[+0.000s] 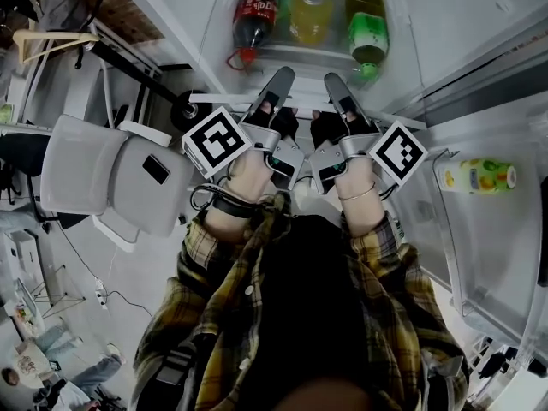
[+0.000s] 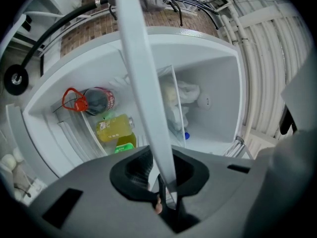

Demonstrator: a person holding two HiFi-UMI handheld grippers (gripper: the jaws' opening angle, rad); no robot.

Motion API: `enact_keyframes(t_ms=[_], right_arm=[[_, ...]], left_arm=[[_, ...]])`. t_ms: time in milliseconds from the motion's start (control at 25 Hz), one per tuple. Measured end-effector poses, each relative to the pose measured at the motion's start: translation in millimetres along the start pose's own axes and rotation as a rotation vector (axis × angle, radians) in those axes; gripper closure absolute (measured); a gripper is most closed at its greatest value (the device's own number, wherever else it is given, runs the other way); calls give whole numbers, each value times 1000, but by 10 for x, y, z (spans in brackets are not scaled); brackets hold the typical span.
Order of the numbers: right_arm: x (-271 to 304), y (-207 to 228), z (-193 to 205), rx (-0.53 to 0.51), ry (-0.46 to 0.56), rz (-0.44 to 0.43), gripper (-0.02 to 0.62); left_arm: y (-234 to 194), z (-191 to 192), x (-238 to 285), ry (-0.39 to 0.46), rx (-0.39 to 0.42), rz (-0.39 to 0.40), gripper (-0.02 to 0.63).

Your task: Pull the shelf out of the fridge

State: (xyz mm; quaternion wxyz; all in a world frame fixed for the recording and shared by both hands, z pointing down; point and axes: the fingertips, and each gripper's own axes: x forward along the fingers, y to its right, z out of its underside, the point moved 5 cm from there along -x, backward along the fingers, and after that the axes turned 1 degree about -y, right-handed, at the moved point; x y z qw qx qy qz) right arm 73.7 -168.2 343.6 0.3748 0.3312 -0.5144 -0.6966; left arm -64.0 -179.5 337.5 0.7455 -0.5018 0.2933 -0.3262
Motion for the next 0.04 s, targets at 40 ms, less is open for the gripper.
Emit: enact_keyframes(t_ms=[40], right_arm=[[1,-5,-12,2,6,-1,552]], left_arm=[[1,-11,13,-8,16,-8,554]])
